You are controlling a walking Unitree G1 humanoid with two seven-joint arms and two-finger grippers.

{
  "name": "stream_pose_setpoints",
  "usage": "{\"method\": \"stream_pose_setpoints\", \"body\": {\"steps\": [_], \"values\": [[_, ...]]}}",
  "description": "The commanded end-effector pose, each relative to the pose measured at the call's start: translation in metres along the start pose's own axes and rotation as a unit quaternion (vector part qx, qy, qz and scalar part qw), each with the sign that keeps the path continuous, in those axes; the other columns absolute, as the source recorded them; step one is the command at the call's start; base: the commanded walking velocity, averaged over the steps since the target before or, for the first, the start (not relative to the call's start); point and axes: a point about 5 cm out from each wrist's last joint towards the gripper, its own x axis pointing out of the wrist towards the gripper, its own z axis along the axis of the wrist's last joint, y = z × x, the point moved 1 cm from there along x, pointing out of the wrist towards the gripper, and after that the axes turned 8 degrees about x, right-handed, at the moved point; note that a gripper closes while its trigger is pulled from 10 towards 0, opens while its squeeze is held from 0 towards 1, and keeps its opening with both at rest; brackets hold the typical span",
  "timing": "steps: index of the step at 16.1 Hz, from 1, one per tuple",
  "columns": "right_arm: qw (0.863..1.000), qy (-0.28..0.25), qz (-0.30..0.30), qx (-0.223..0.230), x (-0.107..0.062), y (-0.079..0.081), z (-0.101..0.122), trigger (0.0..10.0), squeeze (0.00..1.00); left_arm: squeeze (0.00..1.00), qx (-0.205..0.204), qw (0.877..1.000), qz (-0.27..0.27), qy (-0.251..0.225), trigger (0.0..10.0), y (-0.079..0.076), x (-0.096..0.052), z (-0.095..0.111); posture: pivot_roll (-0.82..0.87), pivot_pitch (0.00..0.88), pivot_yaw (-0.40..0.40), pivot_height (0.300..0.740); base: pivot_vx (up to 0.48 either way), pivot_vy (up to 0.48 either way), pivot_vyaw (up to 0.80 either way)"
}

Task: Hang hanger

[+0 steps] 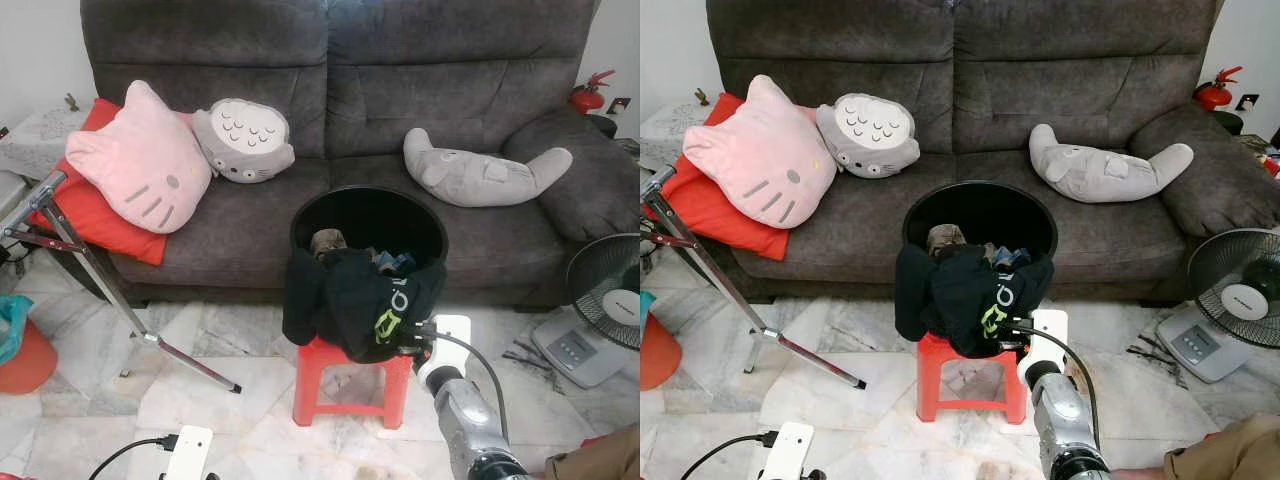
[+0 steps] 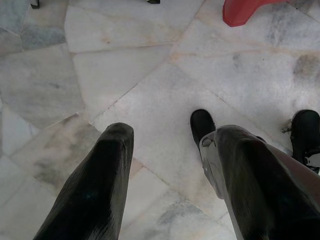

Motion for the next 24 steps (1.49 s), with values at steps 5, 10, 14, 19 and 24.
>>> {"method": "stream_pose_setpoints", "body": {"steps": [5,10,14,19,24], "values": [[0.999,-0.046,0.012,-0.003,0.007,0.005,0.022,0.0,0.0,0.0,0.005,1.0,0.004,0.013,10.0,0.002,-0.001,-0.006,-0.05,0.0,0.019,0.74,0.0,0.0,0.0],[0.991,-0.129,0.041,-0.008,0.018,0.017,0.069,0.0,0.0,0.0,0.005,1.0,0.003,0.012,10.0,0.001,-0.001,-0.006,-0.06,0.0,0.021,0.74,0.0,0.0,0.0],[0.979,-0.19,0.069,-0.011,0.026,0.032,0.109,0.0,0.0,0.0,0.004,1.0,0.004,0.013,10.0,0.001,-0.001,-0.007,-0.06,0.0,0.021,0.74,0.0,0.0,0.0],[0.976,-0.199,0.086,-0.023,0.034,0.045,0.132,0.0,0.0,0.0,0.003,1.0,0.003,0.014,10.0,0.001,-0.001,-0.007,-0.06,0.0,0.023,0.74,0.0,0.0,0.0],[0.994,-0.106,-0.01,-0.019,0.038,0.015,0.104,0.0,0.0,0.0,0.005,1.0,-0.002,0.016,10.0,-0.001,-0.001,-0.008,-0.06,0.0,0.022,0.74,0.0,0.0,0.0]]}}
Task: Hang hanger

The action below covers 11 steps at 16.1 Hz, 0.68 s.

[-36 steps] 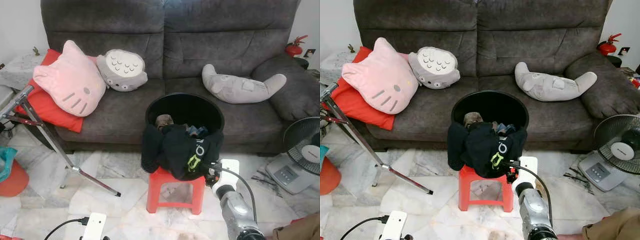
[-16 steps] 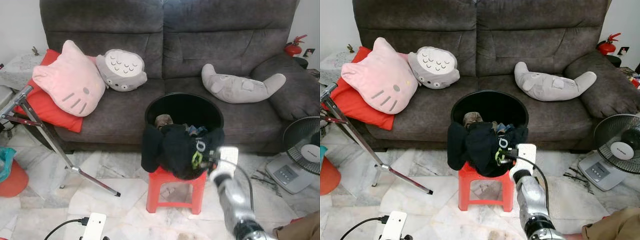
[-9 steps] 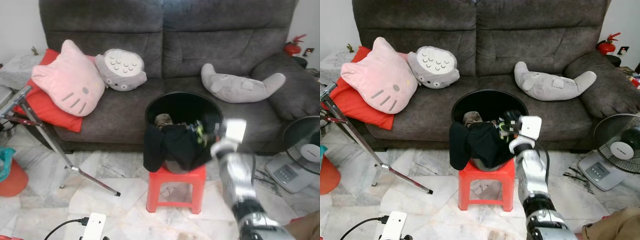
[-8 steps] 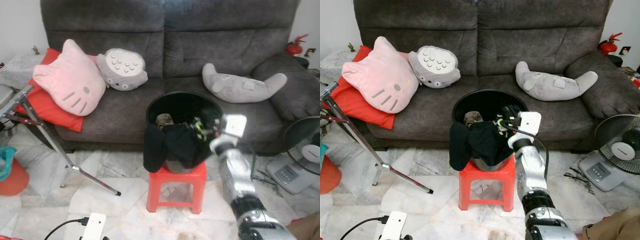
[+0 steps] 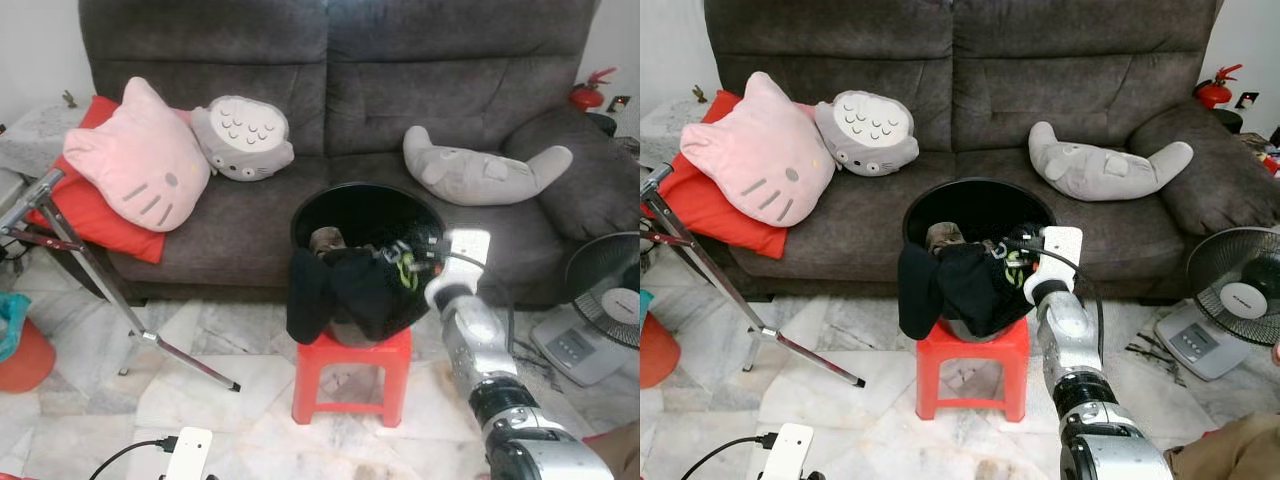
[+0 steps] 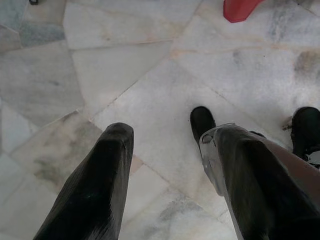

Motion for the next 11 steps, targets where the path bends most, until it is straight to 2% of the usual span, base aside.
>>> {"method": "stream_pose_setpoints", "body": {"steps": [1,3,7,9,11], "values": [[1.0,0.018,-0.012,0.008,-0.001,-0.003,-0.007,0.0,0.0,0.0,0.006,1.0,-0.005,0.013,10.0,-0.001,-0.001,-0.007,-0.06,0.0,0.022,0.74,0.0,0.0,0.0],[1.0,0.013,0.008,0.002,0.002,0.003,-0.002,0.0,0.0,0.0,0.006,1.0,-0.004,0.014,10.0,0.0,-0.001,-0.007,-0.06,0.0,0.025,0.74,0.0,0.0,0.0],[0.998,-0.044,0.054,-0.011,0.022,0.021,0.043,0.0,0.0,0.0,0.006,1.0,-0.001,0.013,10.0,0.001,-0.001,-0.007,-0.06,0.0,0.024,0.74,0.0,0.0,0.0],[0.997,-0.05,0.059,-0.016,0.028,0.025,0.054,0.0,0.0,0.0,0.006,1.0,-0.001,0.014,10.0,0.001,-0.001,-0.007,-0.06,0.0,0.024,0.74,0.0,0.0,0.0],[0.996,-0.036,0.08,-0.027,0.03,0.032,0.054,0.0,0.0,0.0,0.006,1.0,-0.001,0.015,10.0,0.001,-0.001,-0.008,-0.06,0.0,0.024,0.74,0.0,0.0,0.0]]}}
